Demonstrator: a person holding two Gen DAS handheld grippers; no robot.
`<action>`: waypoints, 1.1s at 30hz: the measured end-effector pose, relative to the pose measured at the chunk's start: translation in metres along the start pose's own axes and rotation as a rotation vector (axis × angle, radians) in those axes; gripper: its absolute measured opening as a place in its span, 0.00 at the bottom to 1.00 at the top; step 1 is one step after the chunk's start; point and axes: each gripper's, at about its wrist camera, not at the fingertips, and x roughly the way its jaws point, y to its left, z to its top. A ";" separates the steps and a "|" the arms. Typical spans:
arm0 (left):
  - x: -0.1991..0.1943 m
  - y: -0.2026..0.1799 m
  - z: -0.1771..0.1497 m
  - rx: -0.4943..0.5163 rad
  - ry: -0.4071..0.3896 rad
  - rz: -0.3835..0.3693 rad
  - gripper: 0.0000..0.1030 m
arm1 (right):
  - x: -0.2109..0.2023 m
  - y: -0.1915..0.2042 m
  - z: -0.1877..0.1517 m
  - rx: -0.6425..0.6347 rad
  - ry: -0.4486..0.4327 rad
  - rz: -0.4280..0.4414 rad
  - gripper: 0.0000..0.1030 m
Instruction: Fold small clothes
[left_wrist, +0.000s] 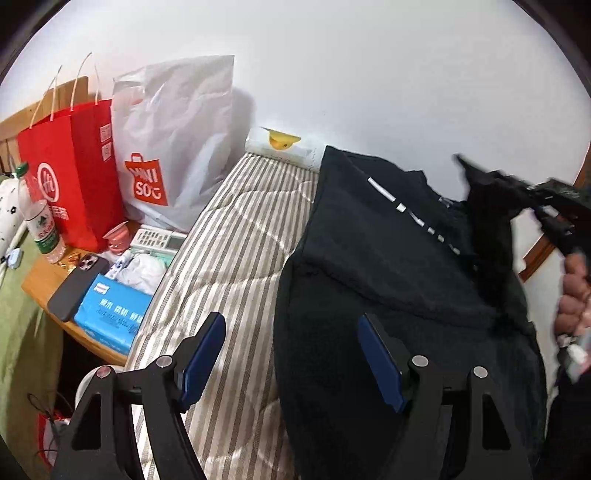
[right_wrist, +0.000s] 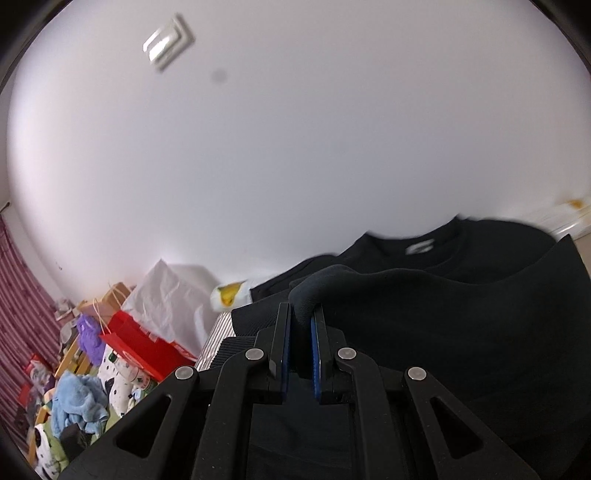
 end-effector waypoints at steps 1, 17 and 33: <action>0.000 0.000 0.002 -0.002 -0.004 -0.010 0.70 | 0.010 0.001 -0.004 0.006 0.015 0.005 0.09; 0.040 -0.075 0.027 0.075 0.047 -0.103 0.70 | -0.022 -0.076 -0.048 -0.234 0.099 -0.146 0.44; 0.117 -0.126 0.029 0.144 0.120 -0.048 0.36 | -0.068 -0.249 -0.061 -0.085 0.113 -0.367 0.44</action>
